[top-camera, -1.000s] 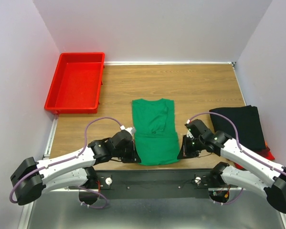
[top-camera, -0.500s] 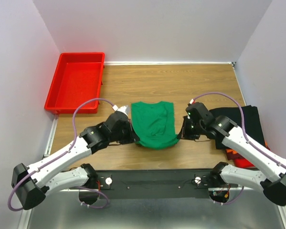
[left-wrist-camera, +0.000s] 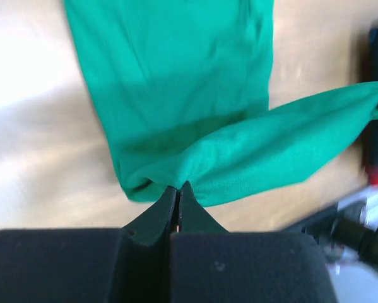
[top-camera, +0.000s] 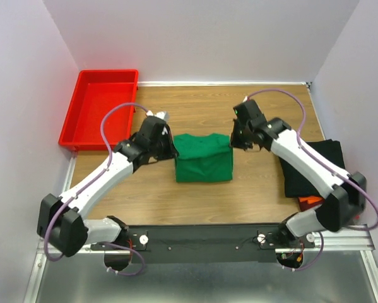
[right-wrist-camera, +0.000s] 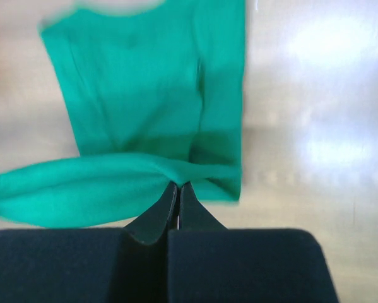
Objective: Fold and stack the t-shirts
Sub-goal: Fold the tshirt
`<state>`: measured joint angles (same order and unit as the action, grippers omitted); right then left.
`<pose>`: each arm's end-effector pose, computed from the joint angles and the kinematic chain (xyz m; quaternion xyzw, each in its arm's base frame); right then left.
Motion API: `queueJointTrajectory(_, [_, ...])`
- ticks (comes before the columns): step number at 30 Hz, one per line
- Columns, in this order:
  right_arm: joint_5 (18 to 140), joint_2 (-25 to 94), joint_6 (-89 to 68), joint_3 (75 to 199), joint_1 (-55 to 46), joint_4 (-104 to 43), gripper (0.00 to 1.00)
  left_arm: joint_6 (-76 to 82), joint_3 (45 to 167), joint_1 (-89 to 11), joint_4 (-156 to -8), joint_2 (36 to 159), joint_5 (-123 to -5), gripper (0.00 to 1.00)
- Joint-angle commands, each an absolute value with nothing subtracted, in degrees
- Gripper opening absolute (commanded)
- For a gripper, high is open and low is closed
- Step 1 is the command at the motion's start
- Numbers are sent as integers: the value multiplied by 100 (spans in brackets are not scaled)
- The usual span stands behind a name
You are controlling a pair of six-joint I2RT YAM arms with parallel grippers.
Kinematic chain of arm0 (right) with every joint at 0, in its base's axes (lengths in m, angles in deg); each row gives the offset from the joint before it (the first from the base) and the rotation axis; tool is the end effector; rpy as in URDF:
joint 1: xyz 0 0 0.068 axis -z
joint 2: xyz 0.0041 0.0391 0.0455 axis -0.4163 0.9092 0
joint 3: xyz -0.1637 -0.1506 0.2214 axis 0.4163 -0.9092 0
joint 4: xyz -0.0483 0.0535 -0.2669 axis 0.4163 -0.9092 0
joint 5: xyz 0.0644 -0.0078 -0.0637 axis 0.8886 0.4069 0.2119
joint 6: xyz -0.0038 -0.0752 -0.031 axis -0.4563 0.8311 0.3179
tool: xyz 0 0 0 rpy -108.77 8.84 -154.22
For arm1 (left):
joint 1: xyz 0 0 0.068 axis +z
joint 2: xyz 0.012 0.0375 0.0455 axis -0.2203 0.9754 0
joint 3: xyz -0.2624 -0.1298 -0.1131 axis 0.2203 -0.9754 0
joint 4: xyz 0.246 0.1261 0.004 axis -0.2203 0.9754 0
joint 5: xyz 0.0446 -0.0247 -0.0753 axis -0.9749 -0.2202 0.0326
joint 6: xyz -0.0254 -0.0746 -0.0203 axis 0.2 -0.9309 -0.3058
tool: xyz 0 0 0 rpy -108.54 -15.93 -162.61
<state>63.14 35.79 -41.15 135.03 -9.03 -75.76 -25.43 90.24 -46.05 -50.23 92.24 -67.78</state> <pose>0.2792 0.1740 0.3214 0.0536 0.9483 0.1249 0.2868 0.2396 -0.1639 0.2972 -0.0402 0.9178 -0.2638 0.2939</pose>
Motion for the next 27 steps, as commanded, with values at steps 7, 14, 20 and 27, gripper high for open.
queueJointTrajectory(7, [7155,6670,-3233,16112,157,-6419,38,-2062,10653,-3233,-6437,11859,-6516,27])
queueJointTrajectory(14, [6865,7307,-3065,17055,386,-6419,81,-1799,12032,-2881,-6695,13196,-6401,91])
queueJointTrajectory(20, [6697,6753,-3189,15993,377,-6087,76,-1904,12026,-2846,-6474,13215,-6621,64])
queueJointTrajectory(27, [7066,6656,-3189,15095,272,-5655,65,-1966,11306,-2863,-6650,13224,-6375,45])
